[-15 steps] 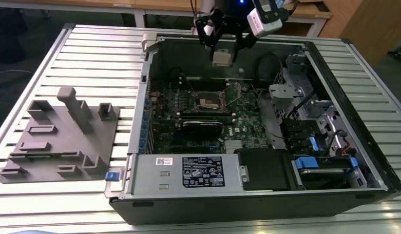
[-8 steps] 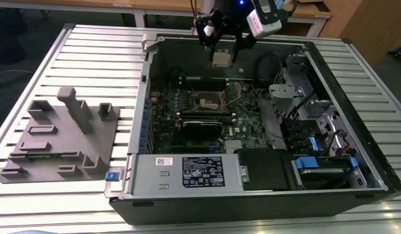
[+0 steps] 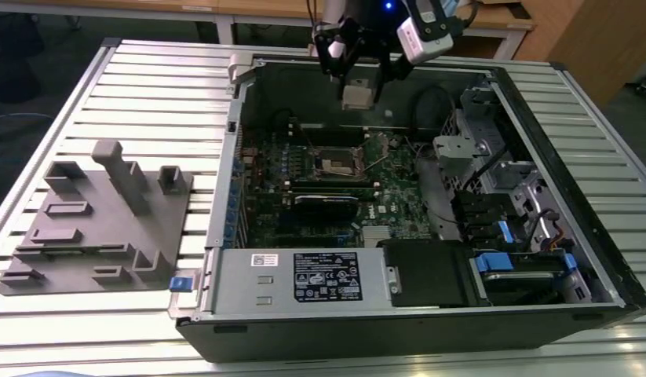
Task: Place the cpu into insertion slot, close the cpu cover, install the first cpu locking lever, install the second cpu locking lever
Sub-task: 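Place the cpu into insertion slot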
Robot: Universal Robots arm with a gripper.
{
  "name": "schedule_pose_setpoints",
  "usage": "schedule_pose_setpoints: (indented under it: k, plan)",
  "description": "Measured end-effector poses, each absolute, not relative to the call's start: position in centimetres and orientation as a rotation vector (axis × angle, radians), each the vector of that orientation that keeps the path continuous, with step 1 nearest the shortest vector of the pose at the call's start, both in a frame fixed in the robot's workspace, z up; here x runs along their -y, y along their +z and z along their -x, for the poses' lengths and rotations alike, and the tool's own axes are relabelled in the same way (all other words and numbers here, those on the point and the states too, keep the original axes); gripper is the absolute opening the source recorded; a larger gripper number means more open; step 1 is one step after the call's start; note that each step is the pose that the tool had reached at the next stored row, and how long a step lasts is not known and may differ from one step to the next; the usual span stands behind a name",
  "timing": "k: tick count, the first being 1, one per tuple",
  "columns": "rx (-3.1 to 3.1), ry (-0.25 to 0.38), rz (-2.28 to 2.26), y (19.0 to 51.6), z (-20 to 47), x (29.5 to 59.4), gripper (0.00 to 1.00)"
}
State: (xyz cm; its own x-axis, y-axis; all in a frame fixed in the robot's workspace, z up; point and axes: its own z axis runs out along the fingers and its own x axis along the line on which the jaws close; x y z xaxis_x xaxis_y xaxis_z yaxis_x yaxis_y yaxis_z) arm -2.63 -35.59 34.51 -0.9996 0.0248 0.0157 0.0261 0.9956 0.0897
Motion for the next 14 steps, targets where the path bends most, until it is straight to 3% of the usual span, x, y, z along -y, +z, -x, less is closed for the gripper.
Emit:
schedule_pose_setpoints:
  k: [14]
  plan:
    - [3.124, -0.140, 0.040, 33.1, 2.6, 35.6, 0.54]
